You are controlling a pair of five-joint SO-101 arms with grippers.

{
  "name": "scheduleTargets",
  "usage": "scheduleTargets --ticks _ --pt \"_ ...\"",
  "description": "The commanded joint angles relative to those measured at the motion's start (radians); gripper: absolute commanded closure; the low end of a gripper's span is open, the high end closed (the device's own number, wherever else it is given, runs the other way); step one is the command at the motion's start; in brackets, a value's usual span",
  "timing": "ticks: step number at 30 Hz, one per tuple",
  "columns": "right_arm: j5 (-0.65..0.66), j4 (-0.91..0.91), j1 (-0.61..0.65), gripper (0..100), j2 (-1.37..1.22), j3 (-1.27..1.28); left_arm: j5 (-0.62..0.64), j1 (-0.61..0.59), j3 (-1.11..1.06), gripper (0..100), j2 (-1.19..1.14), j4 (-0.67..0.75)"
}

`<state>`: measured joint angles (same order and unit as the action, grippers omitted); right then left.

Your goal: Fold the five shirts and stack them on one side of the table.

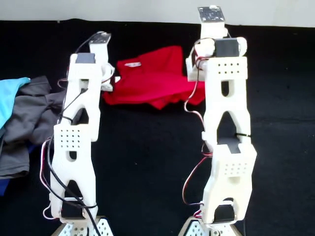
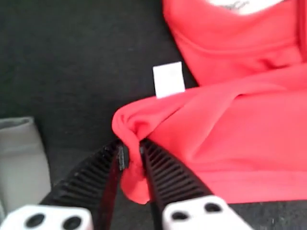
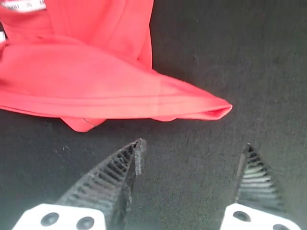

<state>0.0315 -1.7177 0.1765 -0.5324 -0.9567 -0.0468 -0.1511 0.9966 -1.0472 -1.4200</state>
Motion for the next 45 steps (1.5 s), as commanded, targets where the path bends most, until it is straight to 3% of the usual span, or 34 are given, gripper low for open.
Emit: scheduleTargets --ticks 1,4,8,11,19,26,30,38,45 --pt "-0.006 0.047 -0.012 69.8 0.007 -0.035 -0.015 -0.002 0.151 99 0.013 -0.190" --pt "-0.003 0.093 -0.010 69.8 0.007 -0.035 -0.043 -0.022 0.332 99 0.015 -0.382" --pt "-0.003 0.145 0.002 69.8 0.007 -0.035 -0.086 -0.114 0.285 99 0.147 -0.376" --pt "-0.003 0.173 0.019 69.8 -0.004 -0.035 -0.117 -0.173 0.097 99 0.337 -0.376" --pt "-0.003 0.208 0.102 69.8 -0.134 -0.045 -0.370 -0.291 -0.622 99 1.004 -0.370" --pt "-0.008 0.318 0.188 69.8 -0.191 -0.045 -0.617 -0.493 -0.908 99 1.380 -0.368" --pt "-0.008 0.398 0.236 69.8 -0.236 -0.045 -0.723 -0.591 -0.992 99 1.463 -0.368" --pt "-0.003 0.323 0.395 69.8 -0.328 -0.045 -0.733 -0.648 -1.150 99 1.463 -0.270" --pt "-0.003 0.544 0.449 69.8 -0.430 -0.045 -0.733 -0.654 -1.204 99 1.469 -0.261"
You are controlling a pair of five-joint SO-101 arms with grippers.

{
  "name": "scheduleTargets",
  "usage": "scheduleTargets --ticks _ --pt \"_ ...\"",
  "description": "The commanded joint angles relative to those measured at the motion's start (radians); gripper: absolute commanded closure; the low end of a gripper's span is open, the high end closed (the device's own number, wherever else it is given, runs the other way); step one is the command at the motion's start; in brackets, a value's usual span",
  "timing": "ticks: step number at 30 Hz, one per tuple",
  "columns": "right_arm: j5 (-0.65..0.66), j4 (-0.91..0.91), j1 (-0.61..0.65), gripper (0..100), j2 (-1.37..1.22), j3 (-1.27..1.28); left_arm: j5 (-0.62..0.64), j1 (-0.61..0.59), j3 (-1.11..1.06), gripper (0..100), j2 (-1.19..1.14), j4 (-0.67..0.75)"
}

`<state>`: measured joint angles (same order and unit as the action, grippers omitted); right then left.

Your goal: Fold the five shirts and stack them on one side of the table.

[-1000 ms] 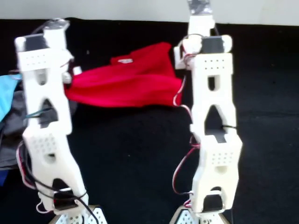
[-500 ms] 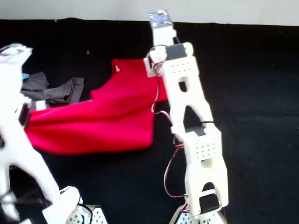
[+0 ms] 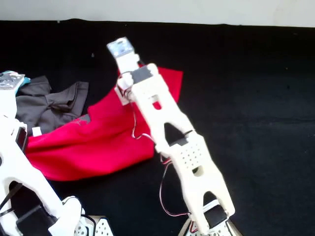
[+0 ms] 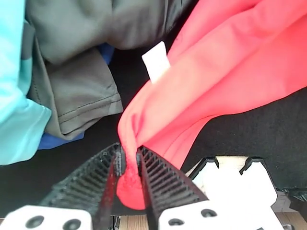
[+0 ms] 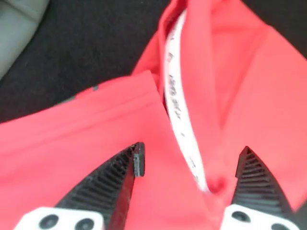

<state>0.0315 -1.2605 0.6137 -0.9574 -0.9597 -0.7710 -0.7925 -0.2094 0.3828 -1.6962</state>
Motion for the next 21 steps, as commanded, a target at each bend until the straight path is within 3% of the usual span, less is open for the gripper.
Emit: scheduleTargets --ticks 1,7,11,13,17,21 --pt "-0.003 0.102 0.013 69.8 -0.018 -0.042 -0.009 -0.019 0.002 99 0.041 0.015" --pt "-0.002 0.099 0.021 73.4 -0.068 -0.042 -0.009 -0.067 0.002 99 0.041 0.015" --pt "0.021 0.065 -0.005 99.8 -0.030 -0.045 -0.009 -0.077 -0.001 99 0.033 0.020" --pt "0.028 0.038 -0.036 95.6 0.015 -0.061 -0.009 -0.068 -0.001 99 0.031 0.021" --pt "0.031 -0.058 -0.108 99.0 0.113 -0.163 -0.005 -0.035 -0.001 99 0.031 0.041" --pt "0.032 -0.189 -0.173 99.2 0.200 -0.288 0.109 0.015 0.010 99 0.031 0.112"
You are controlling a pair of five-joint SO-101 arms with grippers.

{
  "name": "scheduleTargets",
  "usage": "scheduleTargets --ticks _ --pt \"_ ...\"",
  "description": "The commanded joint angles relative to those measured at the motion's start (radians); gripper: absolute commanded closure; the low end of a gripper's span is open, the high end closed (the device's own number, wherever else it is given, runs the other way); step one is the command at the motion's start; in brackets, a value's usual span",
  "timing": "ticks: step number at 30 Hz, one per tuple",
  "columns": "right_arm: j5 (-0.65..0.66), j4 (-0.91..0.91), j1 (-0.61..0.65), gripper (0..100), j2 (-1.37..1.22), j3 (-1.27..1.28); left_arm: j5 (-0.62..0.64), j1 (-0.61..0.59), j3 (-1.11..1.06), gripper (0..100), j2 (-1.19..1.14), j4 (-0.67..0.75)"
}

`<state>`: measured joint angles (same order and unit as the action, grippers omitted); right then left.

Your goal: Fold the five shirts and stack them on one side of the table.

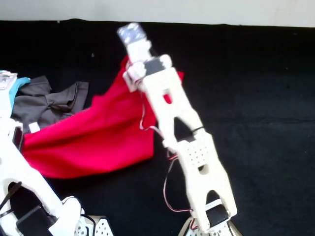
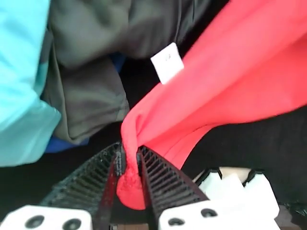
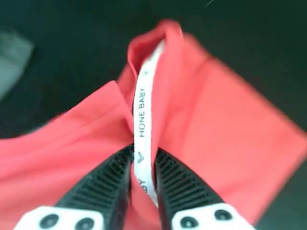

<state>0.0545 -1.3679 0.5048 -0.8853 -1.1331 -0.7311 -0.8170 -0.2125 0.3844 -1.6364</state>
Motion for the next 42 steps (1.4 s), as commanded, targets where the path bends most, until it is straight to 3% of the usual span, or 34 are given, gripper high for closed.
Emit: scheduleTargets --ticks 1,7,12,17,26,31,37,42 --pt "0.009 -0.116 -0.077 99.2 0.147 -0.145 0.094 0.059 0.018 99 0.030 0.074" --pt "0.009 -0.289 -0.130 99.2 0.239 -0.305 0.213 0.203 0.176 99 0.030 0.081" --pt "0.011 -0.395 -0.156 99.2 0.274 -0.318 0.218 0.317 0.272 99 0.028 0.081" --pt "0.003 -0.395 -0.163 99.2 0.239 -0.084 0.215 0.389 0.143 99 -0.038 0.089" --pt "0.005 -0.395 -0.090 99.2 0.239 0.397 0.218 0.369 0.051 99 -0.357 0.146" --pt "0.003 -0.394 -0.107 99.2 0.249 0.495 0.218 0.358 0.051 99 -0.449 0.146" --pt "0.003 -0.367 -0.074 99.2 0.478 0.702 0.218 0.361 0.051 99 -0.473 0.146" --pt "0.009 -0.137 -0.077 99.2 0.705 1.135 0.218 0.364 0.050 99 -0.473 0.143"
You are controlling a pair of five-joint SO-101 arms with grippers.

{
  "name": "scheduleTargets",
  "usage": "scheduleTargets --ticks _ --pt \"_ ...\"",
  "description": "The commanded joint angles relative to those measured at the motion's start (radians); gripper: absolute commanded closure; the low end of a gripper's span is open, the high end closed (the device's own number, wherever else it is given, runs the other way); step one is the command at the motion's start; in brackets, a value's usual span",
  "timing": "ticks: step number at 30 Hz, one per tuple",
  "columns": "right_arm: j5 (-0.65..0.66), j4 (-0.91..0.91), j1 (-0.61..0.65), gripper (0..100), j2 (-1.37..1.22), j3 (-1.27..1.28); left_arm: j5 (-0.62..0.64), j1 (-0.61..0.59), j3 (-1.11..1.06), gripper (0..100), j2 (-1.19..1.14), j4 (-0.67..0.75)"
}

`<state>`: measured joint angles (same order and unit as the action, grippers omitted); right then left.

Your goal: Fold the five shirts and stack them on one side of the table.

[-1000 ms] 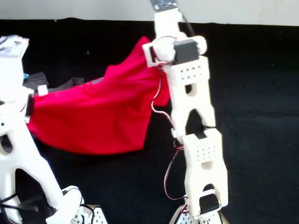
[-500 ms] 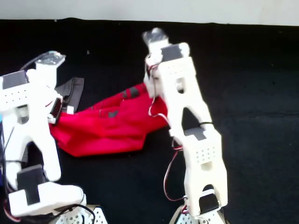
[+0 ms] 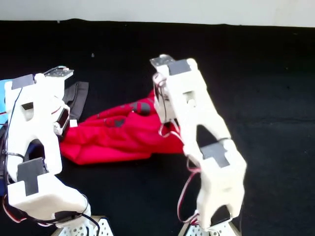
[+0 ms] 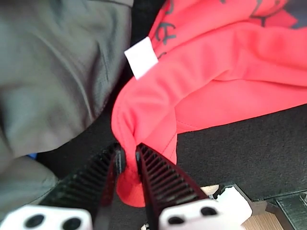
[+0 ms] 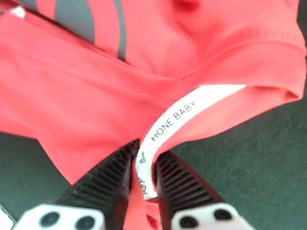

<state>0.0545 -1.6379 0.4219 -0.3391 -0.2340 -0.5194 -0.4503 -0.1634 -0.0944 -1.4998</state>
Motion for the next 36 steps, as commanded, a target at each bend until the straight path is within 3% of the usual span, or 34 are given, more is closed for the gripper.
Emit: scheduleTargets --ticks 1,5,9,11,17,24,32,34,36 --pt "0.011 0.191 0.007 99.2 0.193 0.309 0.005 -0.002 0.001 99 0.002 0.005" --pt "0.058 0.300 0.007 94.4 0.271 0.479 0.005 -0.002 0.001 99 -0.001 0.005" --pt "0.072 0.265 0.002 71.0 0.305 0.441 0.005 -0.002 0.001 99 -0.001 0.009" --pt "0.072 0.252 0.007 65.6 0.326 0.390 0.005 -0.001 0.001 99 -0.001 0.009" --pt "0.072 0.259 0.038 70.5 0.300 0.298 0.005 -0.001 0.001 99 -0.001 0.009" --pt "0.110 0.282 0.127 71.0 0.045 0.239 0.003 -0.001 0.001 99 -0.002 0.011" --pt "0.137 0.219 0.070 71.1 -0.093 0.082 0.003 -0.007 -0.001 99 -0.002 0.009" --pt "0.137 0.200 0.068 75.8 -0.093 0.070 0.003 -0.007 -0.002 99 -0.002 0.009" --pt "0.137 0.197 0.068 86.5 -0.091 0.065 0.006 -0.007 -0.001 99 -0.002 0.009"
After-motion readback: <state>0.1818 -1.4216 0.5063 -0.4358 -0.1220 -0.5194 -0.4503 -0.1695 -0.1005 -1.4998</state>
